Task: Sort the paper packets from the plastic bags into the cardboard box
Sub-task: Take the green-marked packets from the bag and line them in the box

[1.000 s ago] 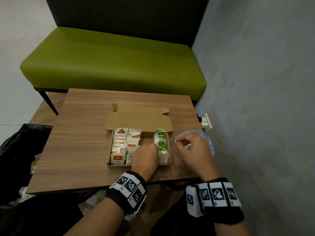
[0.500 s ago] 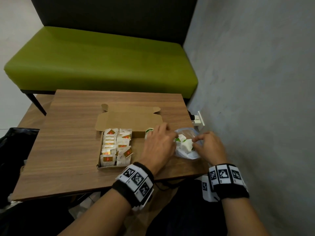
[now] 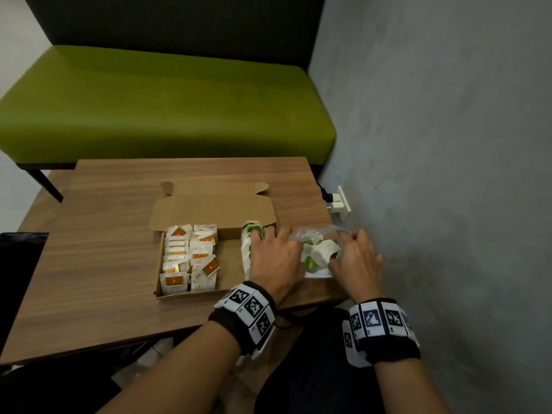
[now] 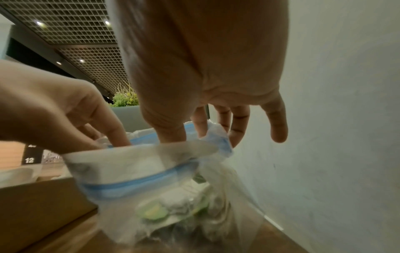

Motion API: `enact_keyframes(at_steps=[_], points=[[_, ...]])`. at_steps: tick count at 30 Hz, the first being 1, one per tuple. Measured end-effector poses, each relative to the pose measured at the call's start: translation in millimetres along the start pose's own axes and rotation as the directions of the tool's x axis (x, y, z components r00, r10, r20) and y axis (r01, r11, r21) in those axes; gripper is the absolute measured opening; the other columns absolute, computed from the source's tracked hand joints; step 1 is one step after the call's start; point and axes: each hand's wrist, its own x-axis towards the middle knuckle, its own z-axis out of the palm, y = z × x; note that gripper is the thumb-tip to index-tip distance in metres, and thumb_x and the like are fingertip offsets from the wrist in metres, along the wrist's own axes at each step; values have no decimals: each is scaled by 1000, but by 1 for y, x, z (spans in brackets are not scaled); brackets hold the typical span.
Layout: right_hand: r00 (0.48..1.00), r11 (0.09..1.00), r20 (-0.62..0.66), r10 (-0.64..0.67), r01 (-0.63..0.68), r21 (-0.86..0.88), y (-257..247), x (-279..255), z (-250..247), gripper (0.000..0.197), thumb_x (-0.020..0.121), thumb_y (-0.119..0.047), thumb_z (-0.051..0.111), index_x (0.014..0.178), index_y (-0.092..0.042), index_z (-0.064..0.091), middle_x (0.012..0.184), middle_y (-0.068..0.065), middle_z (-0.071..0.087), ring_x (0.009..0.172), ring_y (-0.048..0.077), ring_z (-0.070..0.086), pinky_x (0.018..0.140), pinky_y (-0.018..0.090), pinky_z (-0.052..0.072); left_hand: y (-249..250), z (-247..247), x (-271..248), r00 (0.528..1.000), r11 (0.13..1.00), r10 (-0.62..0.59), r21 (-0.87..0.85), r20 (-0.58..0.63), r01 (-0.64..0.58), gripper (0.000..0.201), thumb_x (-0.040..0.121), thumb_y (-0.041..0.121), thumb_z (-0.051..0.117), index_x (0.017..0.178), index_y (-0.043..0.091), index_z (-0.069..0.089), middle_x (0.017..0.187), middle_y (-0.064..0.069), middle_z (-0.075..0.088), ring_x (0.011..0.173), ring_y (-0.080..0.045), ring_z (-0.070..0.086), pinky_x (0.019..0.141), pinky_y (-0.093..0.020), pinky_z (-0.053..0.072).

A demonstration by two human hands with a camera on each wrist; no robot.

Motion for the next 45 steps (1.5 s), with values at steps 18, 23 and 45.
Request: enact_keyframes(at_steps=[18,23,45], points=[[964,903,221,-148,223,-367,-26,17,17,41,90,-49,60,131,-48,55,164,9,-22,144,48,-27,100,86,-5,4,10,-1,999,989,54,-139,6,-53,38,93,33,56,128,19,58,126,-4,57,117,-23,53,105,-43,34],[952,930,261,-159,233,-286,-21,15,16,36,86,-56,63,120,-46,63,164,2,-21,146,45,-24,101,85,-5,2,12,0,998,989,50,-139,25,-46,35,93,30,55,125,16,58,125,-5,56,114,-24,55,101,-42,35],[998,466,-62,-29,68,882,-3,23,-17,21,84,-7,75,104,-5,70,91,7,77,83,22,75,73,36,62,-10,-10,0,999,985,-30,-166,40,36,43,98,46,46,136,28,52,160,-9,26,134,-33,43,108,-50,30]])
